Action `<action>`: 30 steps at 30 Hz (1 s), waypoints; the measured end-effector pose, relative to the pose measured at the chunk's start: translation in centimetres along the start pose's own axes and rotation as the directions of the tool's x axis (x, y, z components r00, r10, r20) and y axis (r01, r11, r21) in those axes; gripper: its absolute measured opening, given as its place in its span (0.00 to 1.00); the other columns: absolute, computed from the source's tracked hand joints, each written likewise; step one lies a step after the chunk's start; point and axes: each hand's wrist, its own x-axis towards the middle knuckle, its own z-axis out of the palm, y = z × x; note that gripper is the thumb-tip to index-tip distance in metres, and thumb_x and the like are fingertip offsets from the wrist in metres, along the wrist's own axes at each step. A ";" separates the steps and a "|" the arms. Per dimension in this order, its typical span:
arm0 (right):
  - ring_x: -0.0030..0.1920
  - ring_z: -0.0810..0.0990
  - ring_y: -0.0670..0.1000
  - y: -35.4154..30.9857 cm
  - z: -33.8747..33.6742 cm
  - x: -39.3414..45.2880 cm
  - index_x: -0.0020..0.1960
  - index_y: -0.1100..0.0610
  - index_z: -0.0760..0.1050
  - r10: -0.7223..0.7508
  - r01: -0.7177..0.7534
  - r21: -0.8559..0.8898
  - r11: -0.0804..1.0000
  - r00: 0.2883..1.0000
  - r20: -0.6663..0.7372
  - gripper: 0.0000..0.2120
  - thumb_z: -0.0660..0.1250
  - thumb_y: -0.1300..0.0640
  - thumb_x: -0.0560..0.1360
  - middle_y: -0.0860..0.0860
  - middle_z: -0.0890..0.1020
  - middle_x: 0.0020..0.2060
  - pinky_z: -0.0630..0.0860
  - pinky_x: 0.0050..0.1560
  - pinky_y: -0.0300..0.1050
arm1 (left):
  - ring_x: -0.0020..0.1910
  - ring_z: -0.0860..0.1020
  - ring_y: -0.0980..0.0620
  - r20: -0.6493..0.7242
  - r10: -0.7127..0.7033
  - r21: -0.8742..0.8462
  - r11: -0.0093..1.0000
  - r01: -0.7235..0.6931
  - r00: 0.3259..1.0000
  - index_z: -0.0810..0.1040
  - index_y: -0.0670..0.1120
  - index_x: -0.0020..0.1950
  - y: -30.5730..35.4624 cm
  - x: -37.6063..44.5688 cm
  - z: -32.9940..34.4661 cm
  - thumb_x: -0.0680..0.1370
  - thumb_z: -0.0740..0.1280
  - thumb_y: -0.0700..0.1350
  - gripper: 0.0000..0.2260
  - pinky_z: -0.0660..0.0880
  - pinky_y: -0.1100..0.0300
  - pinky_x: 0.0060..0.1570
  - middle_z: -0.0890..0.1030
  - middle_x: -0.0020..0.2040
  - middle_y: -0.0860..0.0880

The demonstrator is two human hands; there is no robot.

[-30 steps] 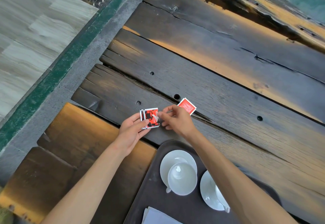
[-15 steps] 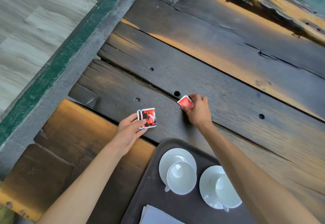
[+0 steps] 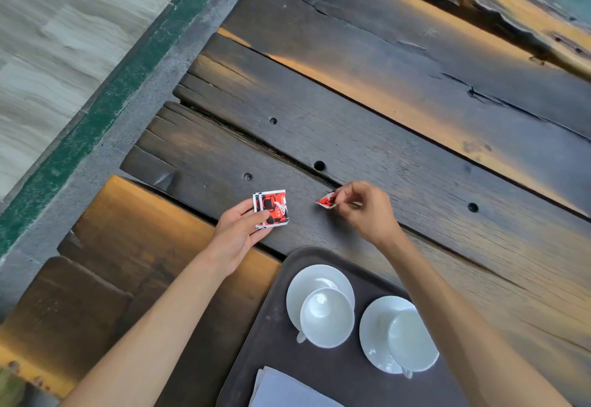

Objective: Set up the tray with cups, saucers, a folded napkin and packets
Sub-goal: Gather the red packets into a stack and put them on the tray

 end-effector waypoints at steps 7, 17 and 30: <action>0.52 0.85 0.42 -0.6 -0.9 -4.5 0.42 0.55 0.82 -0.187 0.192 0.084 0.978 0.980 -0.070 0.13 0.70 0.72 0.71 0.47 0.86 0.49 0.80 0.53 0.33 | 0.59 0.84 0.46 0.028 -0.004 0.028 1.000 0.003 1.000 0.80 0.44 0.64 0.1 -1.4 1.5 0.80 0.67 0.35 0.13 0.81 0.57 0.58 0.86 0.59 0.44; 0.61 0.83 0.46 -2.9 0.3 -9.7 0.51 0.50 0.82 -0.307 0.329 0.144 0.933 0.939 -0.156 0.14 0.70 0.67 0.73 0.43 0.84 0.59 0.84 0.56 0.44 | 0.57 0.85 0.44 0.055 0.007 -0.028 1.000 -0.005 0.998 0.79 0.39 0.63 -0.1 -4.5 5.0 0.80 0.66 0.34 0.12 0.80 0.50 0.61 0.85 0.58 0.39; 0.61 0.80 0.52 -6.6 0.4 -13.4 0.65 0.52 0.81 -0.445 0.439 -0.128 0.890 0.895 -0.022 0.20 0.68 0.65 0.76 0.46 0.80 0.69 0.71 0.60 0.31 | 0.65 0.79 0.37 0.058 0.060 -0.186 0.981 -0.048 0.997 0.74 0.33 0.67 0.5 -8.3 7.4 0.81 0.66 0.36 0.15 0.83 0.51 0.55 0.81 0.63 0.33</action>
